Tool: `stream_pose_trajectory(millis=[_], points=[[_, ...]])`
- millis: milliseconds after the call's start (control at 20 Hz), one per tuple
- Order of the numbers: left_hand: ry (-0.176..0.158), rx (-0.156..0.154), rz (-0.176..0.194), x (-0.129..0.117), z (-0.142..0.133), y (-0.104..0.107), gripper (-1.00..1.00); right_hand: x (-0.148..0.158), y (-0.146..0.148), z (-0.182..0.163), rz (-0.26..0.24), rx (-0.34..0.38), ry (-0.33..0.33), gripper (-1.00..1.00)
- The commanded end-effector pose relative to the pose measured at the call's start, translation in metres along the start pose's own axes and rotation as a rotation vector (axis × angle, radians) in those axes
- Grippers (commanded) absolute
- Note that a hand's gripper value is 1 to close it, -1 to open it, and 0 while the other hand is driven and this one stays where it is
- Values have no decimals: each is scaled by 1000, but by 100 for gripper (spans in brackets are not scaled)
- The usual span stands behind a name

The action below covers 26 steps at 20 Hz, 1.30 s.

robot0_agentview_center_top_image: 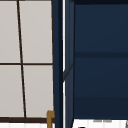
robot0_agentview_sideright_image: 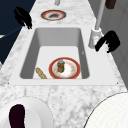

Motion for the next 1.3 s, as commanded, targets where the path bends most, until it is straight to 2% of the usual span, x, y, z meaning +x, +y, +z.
stream_pose_trajectory(millis=[0,200,300,450,700,900,1050,1250], points=[[0,0,0,0,0,0,0,4,9,26,-7,22,-4,-100],[0,0,0,0,0,0,0,9,18,50,6,4,-2,-100],[0,0,0,0,0,0,0,18,1,49,-19,30,20,-100],[0,0,0,0,0,0,0,33,-19,51,18,75,70,-100],[0,0,0,0,0,0,0,50,-40,61,6,141,97,-100],[0,0,0,0,0,0,0,61,-31,86,2,120,87,-100],[0,0,0,0,0,0,0,64,-28,82,10,98,80,-100],[0,0,0,0,0,0,0,67,-23,75,-2,115,76,-100]])
